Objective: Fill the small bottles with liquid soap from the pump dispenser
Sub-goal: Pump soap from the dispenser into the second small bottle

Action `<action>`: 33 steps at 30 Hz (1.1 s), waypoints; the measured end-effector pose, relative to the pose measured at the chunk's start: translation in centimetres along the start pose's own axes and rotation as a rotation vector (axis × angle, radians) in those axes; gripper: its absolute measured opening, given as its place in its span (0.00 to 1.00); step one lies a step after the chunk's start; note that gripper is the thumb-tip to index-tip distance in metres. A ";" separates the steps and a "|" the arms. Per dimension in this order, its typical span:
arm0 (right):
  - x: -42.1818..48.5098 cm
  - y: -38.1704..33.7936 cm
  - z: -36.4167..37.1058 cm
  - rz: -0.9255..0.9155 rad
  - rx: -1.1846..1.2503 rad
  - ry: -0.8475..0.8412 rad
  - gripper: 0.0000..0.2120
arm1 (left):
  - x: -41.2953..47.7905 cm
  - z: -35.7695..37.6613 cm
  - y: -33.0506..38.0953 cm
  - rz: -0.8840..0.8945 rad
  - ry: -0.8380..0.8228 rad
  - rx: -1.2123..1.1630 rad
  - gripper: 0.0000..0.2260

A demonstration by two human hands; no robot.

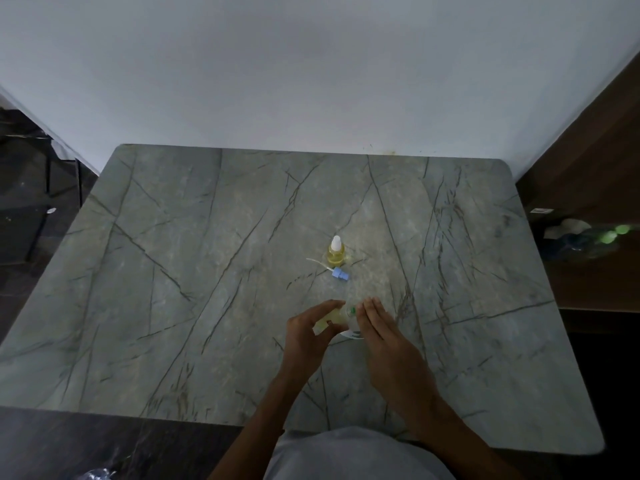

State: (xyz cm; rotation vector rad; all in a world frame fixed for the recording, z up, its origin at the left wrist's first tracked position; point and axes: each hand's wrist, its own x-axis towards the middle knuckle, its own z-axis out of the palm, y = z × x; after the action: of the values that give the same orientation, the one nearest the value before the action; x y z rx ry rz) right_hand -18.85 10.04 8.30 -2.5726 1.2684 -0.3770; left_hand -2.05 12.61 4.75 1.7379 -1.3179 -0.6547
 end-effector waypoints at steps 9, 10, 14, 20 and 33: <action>-0.2 0.1 -0.2 -0.042 -0.018 0.042 0.25 | 0.1 0.0 0.1 0.019 -0.015 -0.001 0.18; -0.2 0.1 -0.1 -0.045 -0.018 0.048 0.24 | 0.1 0.0 0.2 0.017 -0.015 0.002 0.18; -0.2 0.2 0.7 -0.047 -0.045 0.057 0.25 | 0.1 0.1 -0.2 0.013 -0.015 0.007 0.18; -0.3 0.7 2.0 -0.078 -0.119 0.111 0.32 | 0.0 0.3 -0.6 -0.005 -0.023 0.026 0.18; -0.4 0.2 0.6 -0.032 -0.052 0.066 0.24 | 0.0 0.0 0.0 0.038 0.004 0.021 0.18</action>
State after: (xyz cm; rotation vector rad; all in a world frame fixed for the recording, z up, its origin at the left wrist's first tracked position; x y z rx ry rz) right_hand -19.05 10.30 7.57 -2.6471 1.2761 -0.4438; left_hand -2.04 12.57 4.75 1.7262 -1.3557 -0.6174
